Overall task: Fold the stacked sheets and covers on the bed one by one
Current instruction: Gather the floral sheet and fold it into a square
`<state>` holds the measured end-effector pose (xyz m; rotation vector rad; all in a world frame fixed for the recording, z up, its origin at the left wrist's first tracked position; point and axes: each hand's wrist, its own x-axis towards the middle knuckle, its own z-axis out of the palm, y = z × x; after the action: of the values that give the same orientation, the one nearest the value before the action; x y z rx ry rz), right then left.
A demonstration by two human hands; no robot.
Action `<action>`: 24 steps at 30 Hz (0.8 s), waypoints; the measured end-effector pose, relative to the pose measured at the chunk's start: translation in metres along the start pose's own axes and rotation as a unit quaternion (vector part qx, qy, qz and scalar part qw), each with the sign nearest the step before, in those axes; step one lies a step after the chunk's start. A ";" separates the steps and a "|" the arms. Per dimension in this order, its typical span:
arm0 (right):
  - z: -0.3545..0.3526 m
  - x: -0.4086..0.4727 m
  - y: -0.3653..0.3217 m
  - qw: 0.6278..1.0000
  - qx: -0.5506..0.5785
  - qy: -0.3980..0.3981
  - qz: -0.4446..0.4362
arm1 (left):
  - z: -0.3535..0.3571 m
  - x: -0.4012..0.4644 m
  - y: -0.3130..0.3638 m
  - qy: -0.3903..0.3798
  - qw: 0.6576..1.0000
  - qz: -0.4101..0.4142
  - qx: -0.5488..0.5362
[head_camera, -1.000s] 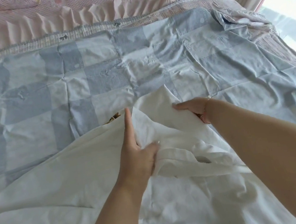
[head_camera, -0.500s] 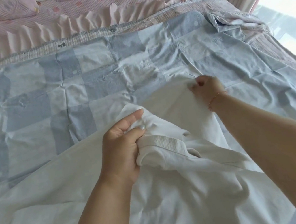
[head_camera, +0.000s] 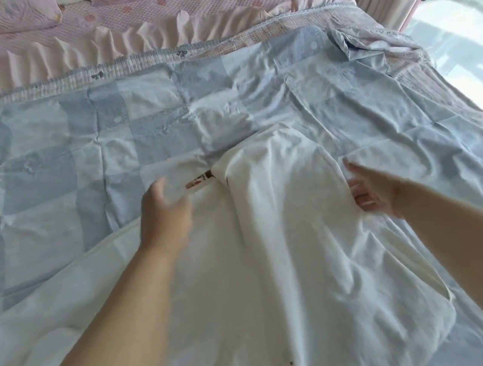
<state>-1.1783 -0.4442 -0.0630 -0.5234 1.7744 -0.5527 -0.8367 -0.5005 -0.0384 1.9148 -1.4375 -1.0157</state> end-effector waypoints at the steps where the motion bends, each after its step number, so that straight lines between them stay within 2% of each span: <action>1: 0.002 0.002 0.010 0.999 -0.033 -0.002 -0.004 | -0.012 0.000 -0.034 -0.002 0.995 0.003 0.098; 2: 0.005 0.001 0.018 0.998 -0.066 -0.011 -0.015 | -0.027 -0.001 -0.067 -0.024 0.980 -0.014 0.199; 4: 0.013 -0.003 0.028 0.991 -0.129 -0.024 -0.028 | -0.058 -0.003 -0.121 -0.054 0.927 -0.068 0.365; 6: 0.018 -0.004 0.033 0.984 -0.176 -0.001 -0.042 | -0.087 -0.005 -0.148 -0.042 0.897 -0.098 0.429; 8: 0.021 -0.004 0.038 0.980 -0.188 0.030 -0.052 | -0.106 -0.007 -0.157 -0.027 0.884 -0.095 0.458; 11: 0.027 -0.009 0.043 0.970 -0.218 0.080 -0.078 | -0.116 0.000 -0.164 -0.053 0.860 -0.044 0.505; 14: 0.024 -0.012 0.048 0.951 -0.256 0.134 -0.110 | -0.117 0.013 -0.170 -0.046 0.868 0.003 0.494; 16: 0.013 -0.014 0.050 0.939 -0.288 0.157 -0.104 | -0.112 0.020 -0.169 -0.041 0.864 0.038 0.501; 19: -0.013 -0.016 0.060 0.914 -0.342 0.204 -0.074 | -0.114 0.026 -0.169 -0.037 0.839 0.124 0.529; 22: -0.022 -0.017 0.070 0.884 -0.396 0.245 -0.034 | -0.138 0.047 -0.186 -0.013 0.831 0.102 0.547; 24: -0.014 -0.015 0.072 0.858 -0.432 0.275 -0.021 | -0.151 0.066 -0.198 0.000 0.842 0.056 0.537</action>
<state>-1.1926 -0.3766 -0.0923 -1.0980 2.5509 0.1454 -0.5931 -0.5090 -0.1225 2.4485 -2.3758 -0.0564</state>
